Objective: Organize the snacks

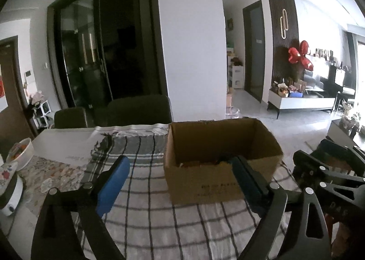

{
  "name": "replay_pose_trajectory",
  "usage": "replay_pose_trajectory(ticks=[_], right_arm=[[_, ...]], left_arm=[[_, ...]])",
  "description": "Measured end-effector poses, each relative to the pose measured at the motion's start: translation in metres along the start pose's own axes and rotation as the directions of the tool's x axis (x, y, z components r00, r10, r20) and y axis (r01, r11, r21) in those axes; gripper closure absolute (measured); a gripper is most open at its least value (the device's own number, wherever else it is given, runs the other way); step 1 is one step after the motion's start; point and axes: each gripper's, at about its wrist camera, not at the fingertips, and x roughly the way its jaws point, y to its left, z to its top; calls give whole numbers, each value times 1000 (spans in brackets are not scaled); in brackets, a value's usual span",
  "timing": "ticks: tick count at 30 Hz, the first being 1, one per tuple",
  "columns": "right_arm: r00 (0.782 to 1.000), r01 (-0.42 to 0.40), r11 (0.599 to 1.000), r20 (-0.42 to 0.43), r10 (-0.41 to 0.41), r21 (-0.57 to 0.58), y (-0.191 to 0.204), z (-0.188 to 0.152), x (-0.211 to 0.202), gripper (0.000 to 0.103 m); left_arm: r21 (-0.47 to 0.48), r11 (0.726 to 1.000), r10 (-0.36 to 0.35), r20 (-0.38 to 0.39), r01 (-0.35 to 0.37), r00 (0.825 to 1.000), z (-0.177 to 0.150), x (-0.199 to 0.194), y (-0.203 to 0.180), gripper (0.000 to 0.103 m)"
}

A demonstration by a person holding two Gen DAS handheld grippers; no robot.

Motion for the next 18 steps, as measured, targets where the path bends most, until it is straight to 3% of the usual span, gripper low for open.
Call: replay_pose_trajectory(ticks=[5, 11, 18], right_arm=[[1000, 12, 1000, 20, -12, 11, 6, -14, -40, 24], [995, 68, 997, 69, -67, -21, 18, -33, -91, 19], [993, 64, 998, 100, -61, -30, 30, -53, -144, 13]], left_arm=[[0, 1000, 15, 4, -15, 1000, -18, -36, 2, 0], [-24, 999, 30, 3, -30, 1000, -39, -80, 7, 0], [-28, 999, 34, 32, -33, 999, -56, -132, 9, 0]])
